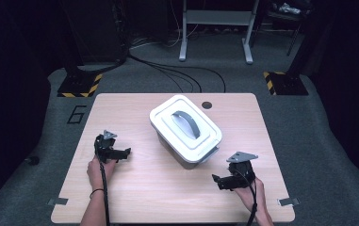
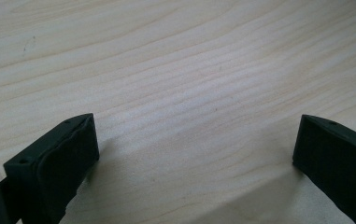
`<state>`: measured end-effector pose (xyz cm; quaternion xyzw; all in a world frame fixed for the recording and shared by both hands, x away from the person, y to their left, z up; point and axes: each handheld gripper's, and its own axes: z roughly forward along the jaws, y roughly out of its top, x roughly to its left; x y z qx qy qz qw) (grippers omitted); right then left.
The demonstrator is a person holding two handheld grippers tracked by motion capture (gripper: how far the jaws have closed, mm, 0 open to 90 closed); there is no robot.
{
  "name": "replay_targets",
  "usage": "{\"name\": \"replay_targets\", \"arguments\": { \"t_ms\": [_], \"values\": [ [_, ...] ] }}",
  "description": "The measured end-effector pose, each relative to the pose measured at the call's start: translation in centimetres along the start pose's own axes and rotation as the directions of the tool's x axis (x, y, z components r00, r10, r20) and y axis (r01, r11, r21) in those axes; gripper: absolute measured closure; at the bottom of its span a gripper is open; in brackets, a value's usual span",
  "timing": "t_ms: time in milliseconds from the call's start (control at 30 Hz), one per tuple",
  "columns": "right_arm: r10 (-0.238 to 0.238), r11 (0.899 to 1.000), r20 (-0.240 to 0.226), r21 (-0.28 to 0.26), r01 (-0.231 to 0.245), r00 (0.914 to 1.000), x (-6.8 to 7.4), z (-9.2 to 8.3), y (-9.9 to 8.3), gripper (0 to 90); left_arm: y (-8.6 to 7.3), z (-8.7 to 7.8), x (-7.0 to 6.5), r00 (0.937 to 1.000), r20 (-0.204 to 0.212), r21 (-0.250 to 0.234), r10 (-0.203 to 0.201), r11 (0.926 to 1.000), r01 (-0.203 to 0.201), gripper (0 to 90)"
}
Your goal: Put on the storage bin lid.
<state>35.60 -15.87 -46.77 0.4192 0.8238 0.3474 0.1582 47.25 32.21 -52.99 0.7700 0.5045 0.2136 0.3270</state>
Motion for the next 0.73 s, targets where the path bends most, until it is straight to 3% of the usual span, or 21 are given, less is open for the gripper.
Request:
{"name": "replay_targets", "arguments": {
  "t_ms": [133, 233, 300, 367, 533, 733],
  "values": [
    [0.031, 0.999, -0.002, 0.024, -0.031, 0.9995, 0.0, 1.4, -1.6, 6.1, 0.0, 0.0, 0.0, 1.0000, 0.000, 0.000, 0.000, 1.0000, 0.000, 0.1],
    [0.027, 0.999, 0.006, 0.041, -0.027, 0.9996, -0.1, 2.4, -2.6, 5.8, 0.0, 0.0, 0.0, 1.0000, 0.000, 0.000, 0.000, 1.0000, 0.000, 0.1],
    [0.014, 0.999, -0.012, 0.048, -0.013, 0.9998, -0.2, 3.0, -3.3, 5.8, 0.0, 0.0, 0.0, 1.0000, 0.000, 0.000, 0.000, 1.0000, 0.000, 0.1],
    [0.019, 0.999, 0.005, 0.050, -0.020, 0.9998, -0.1, 3.6, -3.9, 3.7, 0.0, 0.0, 0.0, 1.0000, 0.000, 0.000, 0.000, 1.0000, 0.000, 0.1],
    [-0.005, 1.000, 0.062, 0.001, 0.005, 0.9981, 0.0, 4.0, -4.5, 1.4, 0.0, 0.0, 0.0, 1.0000, 0.000, 0.000, 0.000, 1.0000, 0.000, 0.1],
    [0.010, 1.000, 0.060, -0.012, -0.010, 0.9982, -0.1, 4.2, -4.6, 0.0, 0.0, 0.0, 0.0, 1.0000, -0.001, -0.001, -0.003, 1.0000, 0.003, 0.1]
  ]
}}
